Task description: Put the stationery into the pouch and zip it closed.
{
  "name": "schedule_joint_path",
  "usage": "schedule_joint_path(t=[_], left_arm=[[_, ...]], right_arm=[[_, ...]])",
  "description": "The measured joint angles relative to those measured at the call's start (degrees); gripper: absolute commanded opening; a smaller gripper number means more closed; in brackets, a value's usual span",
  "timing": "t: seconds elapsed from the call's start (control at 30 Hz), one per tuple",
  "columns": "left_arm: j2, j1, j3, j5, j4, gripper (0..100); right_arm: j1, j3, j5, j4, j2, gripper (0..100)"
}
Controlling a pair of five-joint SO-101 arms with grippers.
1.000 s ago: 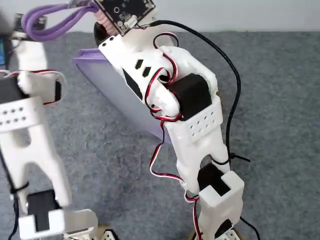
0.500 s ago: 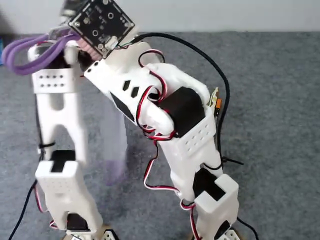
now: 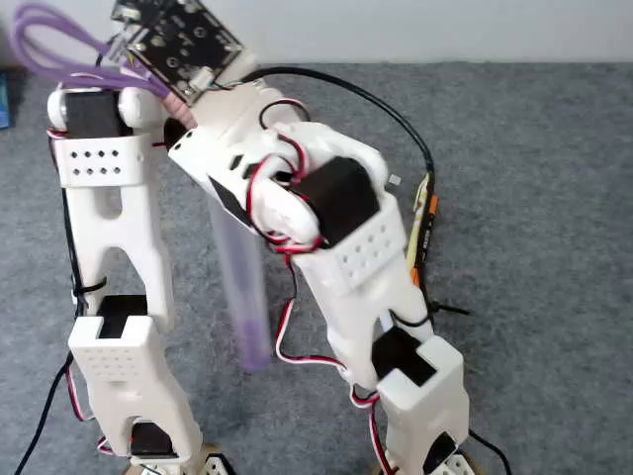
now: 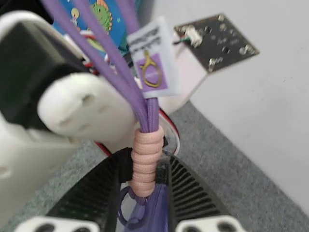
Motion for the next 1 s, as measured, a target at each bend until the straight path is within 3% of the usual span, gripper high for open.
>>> schedule_joint_path(t=[0.27, 0.67, 1.0], left_arm=[[-1.9, -8.8, 0.4, -0.7, 0.0, 2], [-13.6, -12.1, 12.8, -5.5, 0.0, 2], [-18.9, -17.6, 19.2, -7.6, 0.0, 2]], right_arm=[[-0.4, 0.2, 0.0, -0.2, 4.0, 0.8], [-0.4, 0.4, -0.1, -2.4, 6.9, 0.8], [1.3, -0.4, -7.7, 5.4, 7.0, 0.8]])
